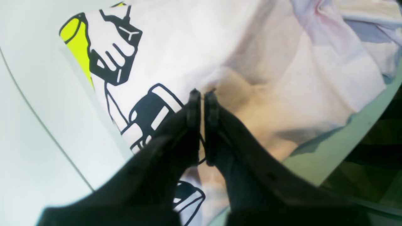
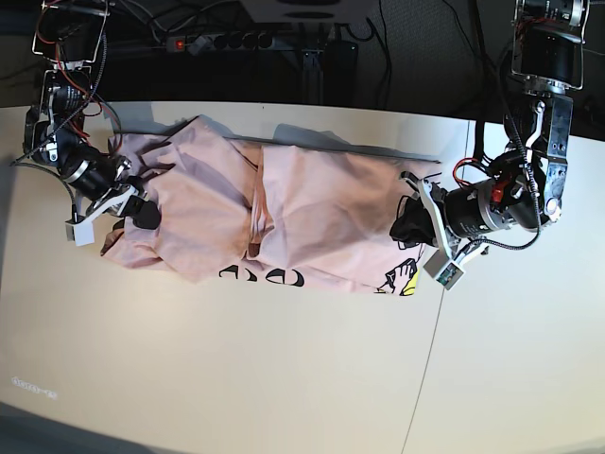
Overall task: Fold the T-shirt properly
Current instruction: 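Grasp the strip's other end with the right gripper, then fold the strip end with the right gripper toward the left gripper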
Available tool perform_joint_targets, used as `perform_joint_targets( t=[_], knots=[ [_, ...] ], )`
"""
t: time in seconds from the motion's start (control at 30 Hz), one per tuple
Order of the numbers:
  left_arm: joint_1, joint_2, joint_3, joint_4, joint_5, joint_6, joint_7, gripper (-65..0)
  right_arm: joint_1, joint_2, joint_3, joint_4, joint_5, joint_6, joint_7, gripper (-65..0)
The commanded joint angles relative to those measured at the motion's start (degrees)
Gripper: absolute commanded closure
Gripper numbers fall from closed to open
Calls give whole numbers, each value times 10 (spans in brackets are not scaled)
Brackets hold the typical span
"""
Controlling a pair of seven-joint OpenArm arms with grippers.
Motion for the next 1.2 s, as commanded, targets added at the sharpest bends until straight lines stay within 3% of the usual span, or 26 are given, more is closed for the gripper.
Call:
perform_joint_targets(
  t=[0.0,0.17,0.37,0.63,0.8,1.0,1.17],
  knots=[
    [-10,-8,-9,9,-12,4,-10,-26,-2,5,0,-2,-63,29,-17,0],
    [-10,-14,-63,9,-43,3,-1,-26,-2,28,34,-2,-76,29,4,0],
    [-9,-14,-131,9,-88,-2,33,-26,-2,83,125,-2,-72,29,1,0],
    [8,-14,-132,9,-99,-3,35,-26,1,144,156,10,37,30,-38,0],
    [34,-14,-131,9,-101,-20,36,-26,1,137,156,82,82,30,-70,0],
    [55,-13,-129,9,-136,-55,45,-26,1,94,155,187,71,30,-70,0],
    [56,-13,-119,9,-139,-55,48,-26,1,57,104,256,40,30,-64,0]
  ],
)
